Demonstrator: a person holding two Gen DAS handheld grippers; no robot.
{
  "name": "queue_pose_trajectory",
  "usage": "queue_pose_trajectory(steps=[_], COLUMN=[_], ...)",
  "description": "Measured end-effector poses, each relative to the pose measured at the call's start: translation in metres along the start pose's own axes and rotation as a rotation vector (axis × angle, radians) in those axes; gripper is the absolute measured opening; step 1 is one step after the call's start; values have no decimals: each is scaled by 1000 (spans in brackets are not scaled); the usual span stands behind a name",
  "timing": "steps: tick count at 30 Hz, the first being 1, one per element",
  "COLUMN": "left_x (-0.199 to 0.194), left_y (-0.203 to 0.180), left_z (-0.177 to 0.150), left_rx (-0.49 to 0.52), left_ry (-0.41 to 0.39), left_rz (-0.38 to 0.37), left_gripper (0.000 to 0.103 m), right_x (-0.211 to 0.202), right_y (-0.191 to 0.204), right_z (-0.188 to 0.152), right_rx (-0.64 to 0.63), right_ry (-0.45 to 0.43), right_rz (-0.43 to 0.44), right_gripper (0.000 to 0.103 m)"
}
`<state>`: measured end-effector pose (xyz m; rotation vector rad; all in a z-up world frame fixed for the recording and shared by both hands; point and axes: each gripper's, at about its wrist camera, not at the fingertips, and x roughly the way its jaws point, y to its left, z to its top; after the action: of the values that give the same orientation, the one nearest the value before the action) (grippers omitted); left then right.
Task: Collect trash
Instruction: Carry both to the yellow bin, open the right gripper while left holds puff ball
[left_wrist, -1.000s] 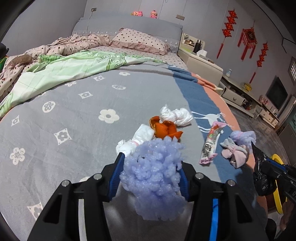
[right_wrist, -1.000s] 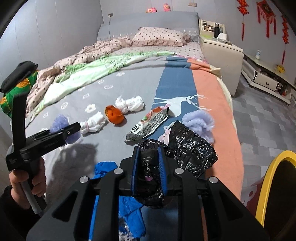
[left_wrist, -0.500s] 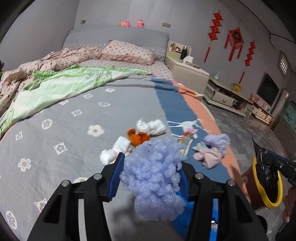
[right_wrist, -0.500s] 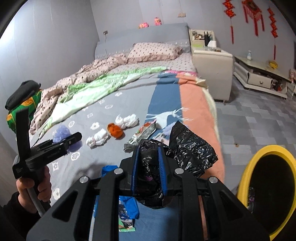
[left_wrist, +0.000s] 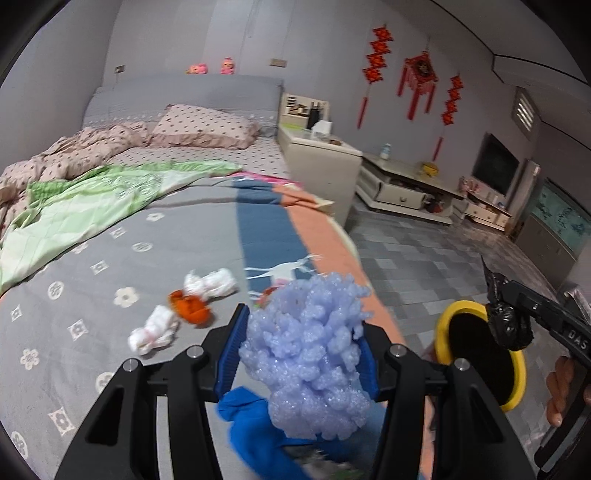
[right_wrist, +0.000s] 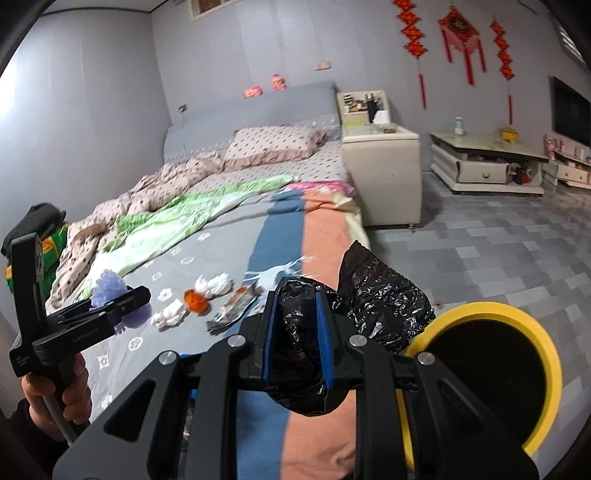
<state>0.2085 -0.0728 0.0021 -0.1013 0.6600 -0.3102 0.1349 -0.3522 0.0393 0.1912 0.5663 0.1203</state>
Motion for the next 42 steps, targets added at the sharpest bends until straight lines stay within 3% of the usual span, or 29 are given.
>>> queue_pose_trajectory(steps=[12,24,42], left_x=[12,43,128], left_y=[-92,-169,-254], left_z=[17,12,-16], left_rx=[98,182,292], left_ry=[13,61,198], left_rz=[-121,-225,-332], left_gripper=[49,49,50], right_x=[-52,-79,-47], right_y=[-78,-145,-219], right_z=[11,6,-14], right_rx=[73,156,254], right_ry=[-71,-100,-42], right_rz=[-101,-176,-244], right_gripper=[20,20,21])
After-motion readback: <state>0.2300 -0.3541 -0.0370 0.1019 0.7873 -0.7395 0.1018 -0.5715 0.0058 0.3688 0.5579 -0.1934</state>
